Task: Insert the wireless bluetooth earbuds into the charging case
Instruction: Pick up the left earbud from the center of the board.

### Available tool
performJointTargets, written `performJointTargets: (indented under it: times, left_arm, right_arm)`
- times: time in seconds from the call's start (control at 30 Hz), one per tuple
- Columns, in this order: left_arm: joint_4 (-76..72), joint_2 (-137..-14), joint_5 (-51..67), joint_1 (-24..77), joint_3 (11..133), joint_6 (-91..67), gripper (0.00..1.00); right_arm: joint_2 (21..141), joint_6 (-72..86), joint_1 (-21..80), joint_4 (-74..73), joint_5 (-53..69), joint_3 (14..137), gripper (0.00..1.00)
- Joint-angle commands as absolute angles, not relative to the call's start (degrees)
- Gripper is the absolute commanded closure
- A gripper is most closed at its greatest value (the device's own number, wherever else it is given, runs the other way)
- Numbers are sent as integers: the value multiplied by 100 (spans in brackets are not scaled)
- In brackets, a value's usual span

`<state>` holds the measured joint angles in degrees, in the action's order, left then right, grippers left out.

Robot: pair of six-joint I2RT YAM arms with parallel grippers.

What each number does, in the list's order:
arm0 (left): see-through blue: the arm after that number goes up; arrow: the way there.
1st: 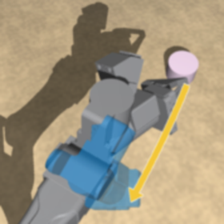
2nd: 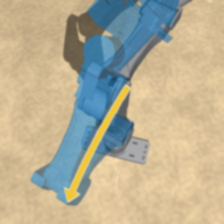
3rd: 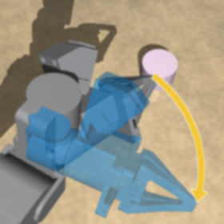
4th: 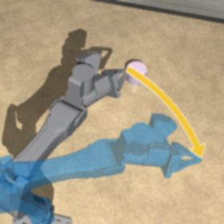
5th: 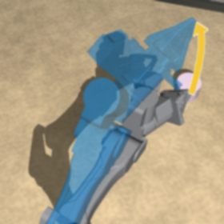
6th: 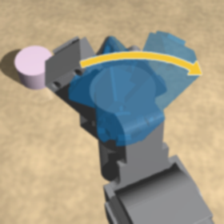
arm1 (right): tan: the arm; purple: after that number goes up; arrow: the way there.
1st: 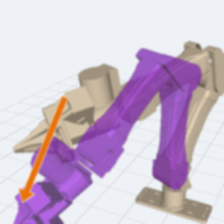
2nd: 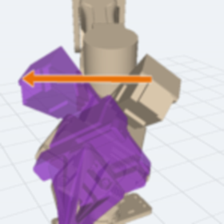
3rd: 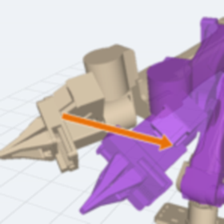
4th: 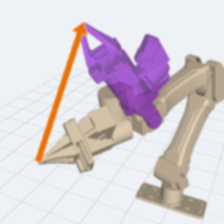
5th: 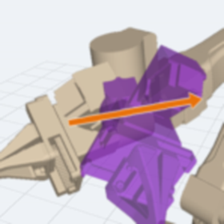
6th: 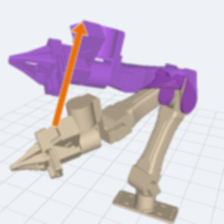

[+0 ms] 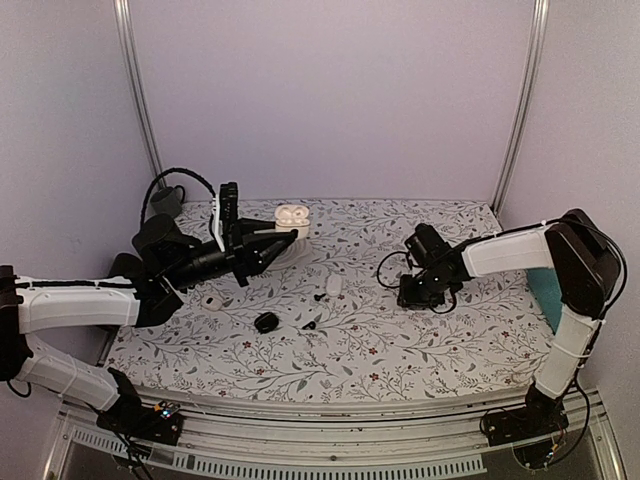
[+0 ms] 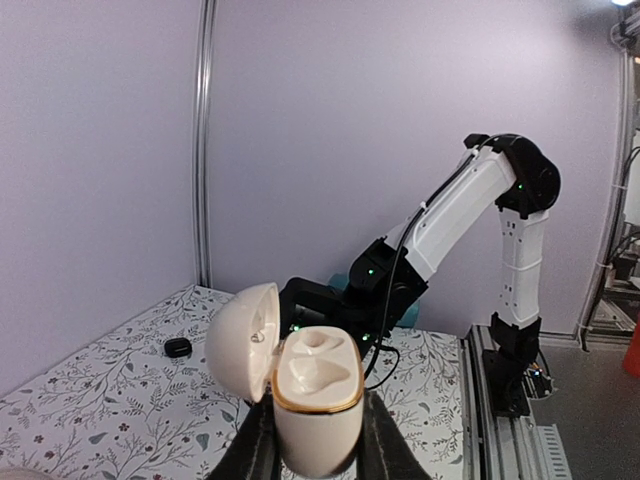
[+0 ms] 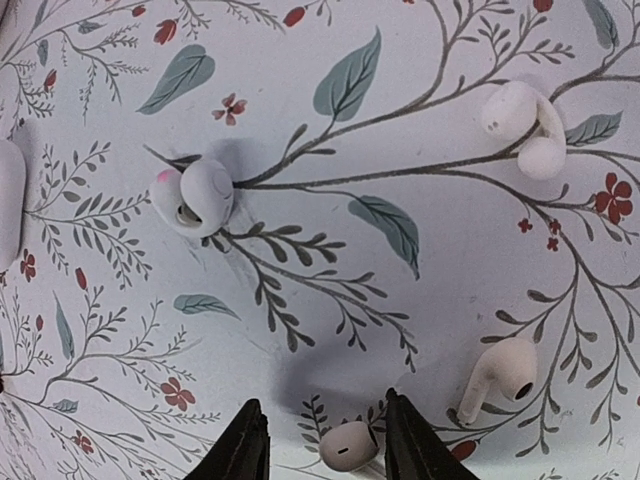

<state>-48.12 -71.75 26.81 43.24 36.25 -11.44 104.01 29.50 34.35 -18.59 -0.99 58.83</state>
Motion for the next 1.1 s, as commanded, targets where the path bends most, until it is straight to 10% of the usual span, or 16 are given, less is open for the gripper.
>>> performJointTargets:
  times: [0.0,1.07]
  left_arm:
    - [-4784,-7242,2765,4360,3750,-1202,100]
    - [-4682,-7282,2788,4362,3796,-1290,100]
  right_arm:
    - [10739,2629,3601,-2659,-482,6265,59]
    - [10967,2470,3738,-3384,-715,7050,70]
